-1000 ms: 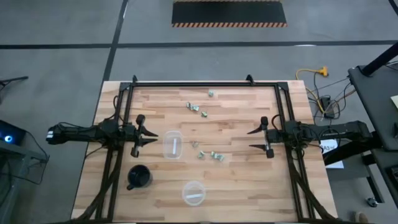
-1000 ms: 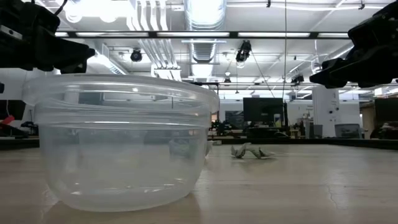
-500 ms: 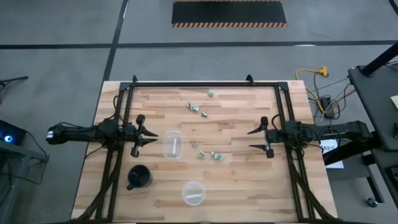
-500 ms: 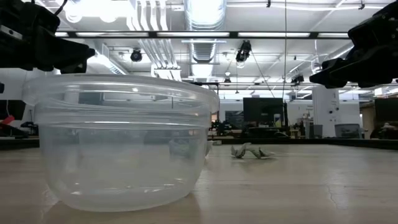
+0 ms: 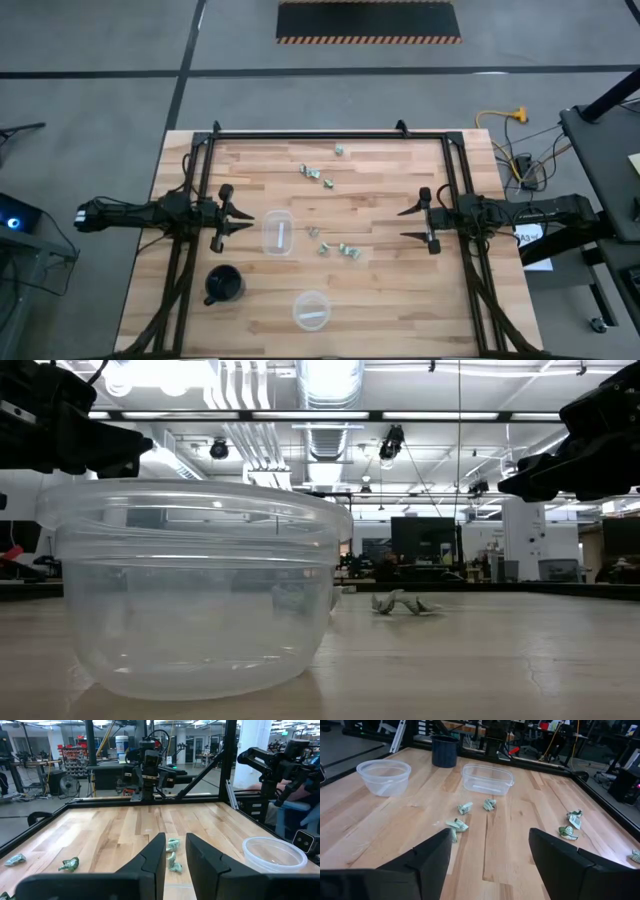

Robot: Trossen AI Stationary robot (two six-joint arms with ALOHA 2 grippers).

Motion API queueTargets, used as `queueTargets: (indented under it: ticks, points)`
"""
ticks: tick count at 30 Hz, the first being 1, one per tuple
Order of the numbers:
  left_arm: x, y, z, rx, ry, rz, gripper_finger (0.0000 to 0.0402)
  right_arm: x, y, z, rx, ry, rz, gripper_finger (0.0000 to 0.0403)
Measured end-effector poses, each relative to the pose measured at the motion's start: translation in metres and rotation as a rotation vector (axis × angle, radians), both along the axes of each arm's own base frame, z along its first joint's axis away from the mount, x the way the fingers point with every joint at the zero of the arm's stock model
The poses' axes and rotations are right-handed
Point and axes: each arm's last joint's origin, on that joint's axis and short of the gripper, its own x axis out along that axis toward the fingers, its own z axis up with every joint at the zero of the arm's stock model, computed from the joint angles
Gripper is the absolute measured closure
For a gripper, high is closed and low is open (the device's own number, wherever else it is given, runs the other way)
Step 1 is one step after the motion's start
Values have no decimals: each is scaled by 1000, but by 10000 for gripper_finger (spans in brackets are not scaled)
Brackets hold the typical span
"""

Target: Pick and place Stevia / Truvia into bins

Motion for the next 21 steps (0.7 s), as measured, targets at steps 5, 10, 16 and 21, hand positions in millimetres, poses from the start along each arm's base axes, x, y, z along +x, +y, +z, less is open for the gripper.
queueTargets:
  ticks: [5,10,16,21]
  points:
    - [0,0,0,0,0,0,344,0,0,0,0,0,0,142]
    - [0,0,0,0,0,0,344,0,0,0,0,0,0,148]
    - [0,0,0,0,0,0,344,0,0,0,0,0,0,152]
    - [0,0,0,0,0,0,344,0,0,0,0,0,0,147]
